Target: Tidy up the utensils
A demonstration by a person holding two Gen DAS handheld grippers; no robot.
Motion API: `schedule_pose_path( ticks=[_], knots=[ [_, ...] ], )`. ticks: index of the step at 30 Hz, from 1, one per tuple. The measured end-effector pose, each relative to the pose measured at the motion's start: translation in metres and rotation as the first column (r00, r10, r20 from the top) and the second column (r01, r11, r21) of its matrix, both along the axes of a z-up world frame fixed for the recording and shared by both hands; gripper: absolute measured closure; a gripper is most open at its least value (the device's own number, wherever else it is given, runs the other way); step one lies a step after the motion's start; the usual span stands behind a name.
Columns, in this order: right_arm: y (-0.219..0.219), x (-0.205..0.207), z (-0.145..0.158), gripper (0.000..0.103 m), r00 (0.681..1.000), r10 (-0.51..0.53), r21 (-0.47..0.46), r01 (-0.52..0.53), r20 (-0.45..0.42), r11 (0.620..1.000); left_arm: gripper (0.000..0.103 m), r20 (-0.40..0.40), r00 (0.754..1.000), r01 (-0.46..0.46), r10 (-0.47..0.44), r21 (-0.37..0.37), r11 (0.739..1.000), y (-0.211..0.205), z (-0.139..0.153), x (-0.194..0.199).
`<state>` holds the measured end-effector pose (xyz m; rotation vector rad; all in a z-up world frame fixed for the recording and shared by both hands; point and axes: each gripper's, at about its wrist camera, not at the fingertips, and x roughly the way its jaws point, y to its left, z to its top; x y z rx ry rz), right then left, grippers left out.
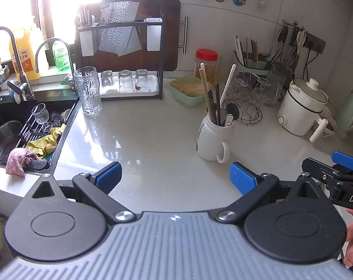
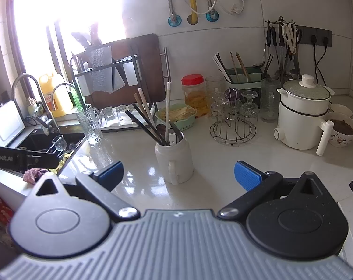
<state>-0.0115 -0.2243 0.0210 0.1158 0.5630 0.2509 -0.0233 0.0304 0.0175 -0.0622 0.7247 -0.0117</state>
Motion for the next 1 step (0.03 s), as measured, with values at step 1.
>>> schedule_pose_path(
  ticks=[1],
  knots=[
    [0.0001, 0.0, 0.0, 0.0, 1.0, 0.0, 0.0, 0.0, 0.0, 1.0, 0.003, 0.0, 1.0, 0.004, -0.004, -0.001, 1.0, 0.0008, 0.0001, 0.0008]
  ],
)
